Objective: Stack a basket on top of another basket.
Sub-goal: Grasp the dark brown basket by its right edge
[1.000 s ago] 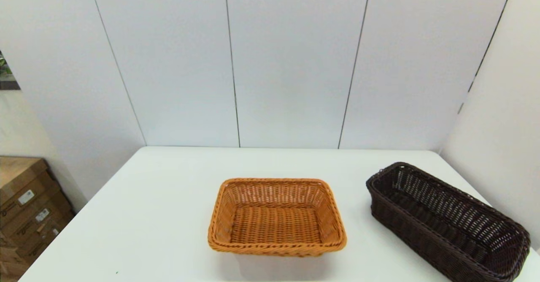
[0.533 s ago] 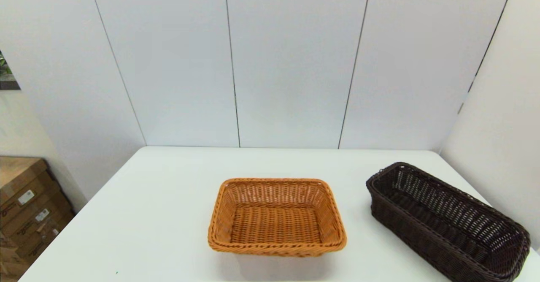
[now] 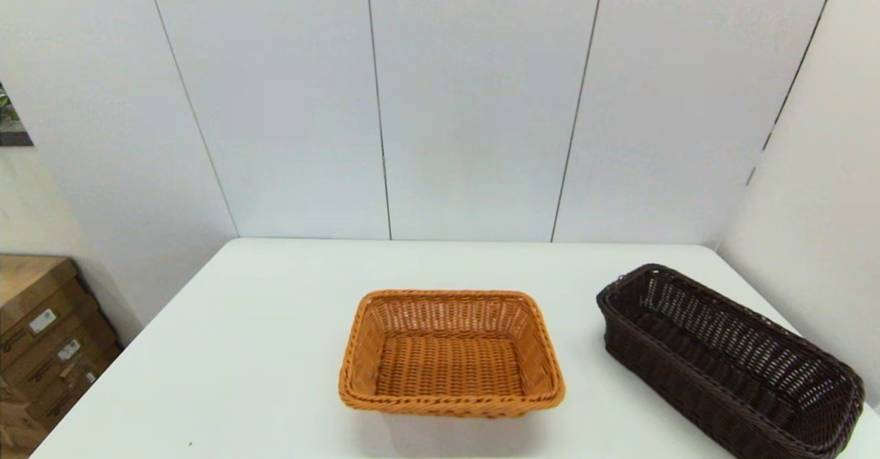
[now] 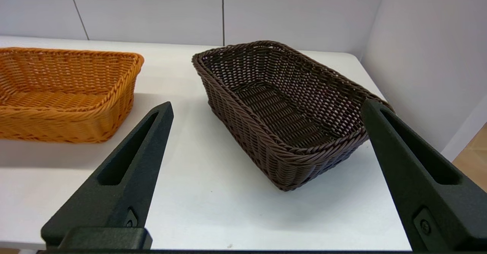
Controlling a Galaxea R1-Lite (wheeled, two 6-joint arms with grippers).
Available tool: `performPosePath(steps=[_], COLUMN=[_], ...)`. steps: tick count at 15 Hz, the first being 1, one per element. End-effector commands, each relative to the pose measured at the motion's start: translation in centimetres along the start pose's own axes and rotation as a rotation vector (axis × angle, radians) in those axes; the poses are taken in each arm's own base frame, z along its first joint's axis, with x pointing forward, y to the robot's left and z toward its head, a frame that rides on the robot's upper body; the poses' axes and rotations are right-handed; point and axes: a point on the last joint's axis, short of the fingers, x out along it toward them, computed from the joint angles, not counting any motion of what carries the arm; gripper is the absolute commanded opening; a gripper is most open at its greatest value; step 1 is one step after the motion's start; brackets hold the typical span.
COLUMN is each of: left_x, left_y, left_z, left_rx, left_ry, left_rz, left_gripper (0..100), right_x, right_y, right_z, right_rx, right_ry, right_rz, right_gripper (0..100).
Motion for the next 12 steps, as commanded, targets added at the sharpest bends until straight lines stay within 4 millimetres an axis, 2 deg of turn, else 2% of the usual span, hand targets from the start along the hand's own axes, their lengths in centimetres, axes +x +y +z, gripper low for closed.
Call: performPosePath(steps=[1, 5, 7, 12], left_x=[0.0, 0.0, 0.0, 0.0], left_y=[0.0, 0.0, 0.0, 0.0], left_z=[0.0, 0.0, 0.0, 0.0], left_rx=[0.000, 0.000, 0.000, 0.000], left_ry=[0.001, 0.001, 0.001, 0.001], left_rz=[0.001, 0.001, 0.001, 0.001], left_gripper=[100, 100, 100, 100], right_x=[-0.2, -1.2, -1.7, -2.2], right_y=[0.0, 0.0, 0.1, 0.2], right_z=[0.5, 3.2, 4.2, 4.5], right_rx=[0.007, 0.009, -0.008, -0.017], right_ry=[-0.017, -0.104, -0.090, -0.074], right_rz=[0.002, 0.051, 0.097, 0.131], right_gripper=[100, 100, 100, 100])
